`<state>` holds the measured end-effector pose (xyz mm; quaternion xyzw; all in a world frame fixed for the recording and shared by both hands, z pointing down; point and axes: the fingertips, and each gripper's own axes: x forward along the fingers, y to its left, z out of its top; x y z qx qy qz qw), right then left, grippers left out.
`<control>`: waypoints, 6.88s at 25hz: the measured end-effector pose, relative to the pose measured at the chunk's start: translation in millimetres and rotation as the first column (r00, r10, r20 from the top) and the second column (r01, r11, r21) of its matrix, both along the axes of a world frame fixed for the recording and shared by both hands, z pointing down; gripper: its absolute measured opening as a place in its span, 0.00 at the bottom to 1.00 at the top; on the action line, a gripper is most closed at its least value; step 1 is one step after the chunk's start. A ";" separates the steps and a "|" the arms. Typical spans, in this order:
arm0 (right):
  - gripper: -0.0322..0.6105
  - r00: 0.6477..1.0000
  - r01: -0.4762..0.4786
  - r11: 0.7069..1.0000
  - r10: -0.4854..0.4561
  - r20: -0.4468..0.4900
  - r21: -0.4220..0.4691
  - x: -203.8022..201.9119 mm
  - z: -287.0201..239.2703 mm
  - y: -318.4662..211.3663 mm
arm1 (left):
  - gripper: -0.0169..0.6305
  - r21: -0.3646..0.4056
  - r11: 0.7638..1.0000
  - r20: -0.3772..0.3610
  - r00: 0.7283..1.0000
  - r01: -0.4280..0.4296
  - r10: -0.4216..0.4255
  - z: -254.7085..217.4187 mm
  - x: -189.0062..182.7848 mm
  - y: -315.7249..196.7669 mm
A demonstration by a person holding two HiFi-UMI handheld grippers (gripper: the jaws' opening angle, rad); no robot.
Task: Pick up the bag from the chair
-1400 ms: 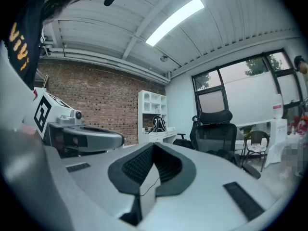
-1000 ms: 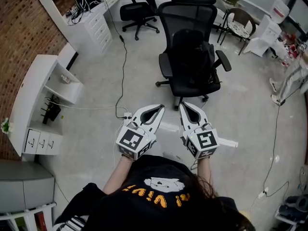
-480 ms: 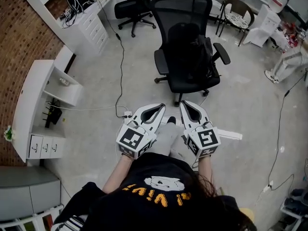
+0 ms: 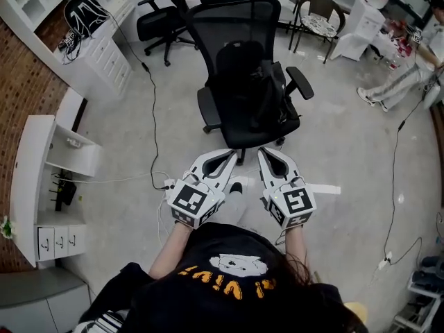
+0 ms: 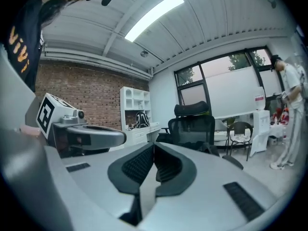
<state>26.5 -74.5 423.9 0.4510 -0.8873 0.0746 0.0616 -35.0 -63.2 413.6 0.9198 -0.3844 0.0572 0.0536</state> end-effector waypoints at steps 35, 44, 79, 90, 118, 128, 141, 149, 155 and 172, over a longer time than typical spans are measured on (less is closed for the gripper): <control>0.06 0.995 -0.077 0.989 0.069 -0.070 -0.123 43.3 33.6 -197.0 | 0.02 -0.081 0.991 -0.053 0.993 -0.105 0.101 15.9 50.9 -191.5; 0.06 0.994 -0.030 0.991 0.016 -0.104 -0.131 80.6 58.0 -275.6 | 0.02 -0.095 0.995 -0.029 0.999 0.024 -0.027 21.0 64.7 -237.0; 0.34 0.865 0.053 0.799 -0.337 -0.373 -0.598 71.9 302.1 -413.8 | 0.03 -0.139 0.848 0.084 0.860 0.511 -0.504 28.2 37.1 -283.3; 0.17 0.918 0.145 0.811 -0.324 -0.229 -0.567 84.0 249.4 -416.6 | 0.02 -0.138 0.817 0.091 0.828 0.560 -0.553 28.9 32.1 -275.9; 0.14 0.786 0.617 0.728 -0.584 0.201 -0.298 -10.7 -10.7 -304.2 | 0.02 -0.108 0.591 0.086 0.600 0.799 -0.795 13.2 -27.4 -166.4; 0.14 0.779 0.627 0.733 -0.591 0.208 -0.265 25.8 -28.5 -220.8 | 0.03 -0.082 0.575 0.056 0.580 0.814 -0.813 9.7 3.1 -79.1; 0.14 0.742 0.670 0.690 -0.634 0.218 -0.275 53.4 -33.3 -109.6 | 0.02 -0.087 0.518 0.020 0.522 0.851 -0.853 16.4 35.7 33.5; 0.14 0.703 0.707 0.645 -0.686 0.189 -0.291 52.0 -31.0 -68.1 | 0.02 -0.101 0.490 -0.007 0.491 0.866 -0.871 22.8 45.9 67.3; 0.14 0.658 0.743 0.596 -0.733 0.170 -0.306 46.7 -21.7 -52.0 | 0.02 -0.106 0.448 -0.015 0.449 0.888 -0.894 29.4 49.4 78.3; 0.13 0.507 0.828 0.425 -0.846 0.164 -0.367 74.7 2.2 -20.1 | 0.02 -0.120 0.314 0.007 0.317 0.942 -0.948 25.8 92.7 90.2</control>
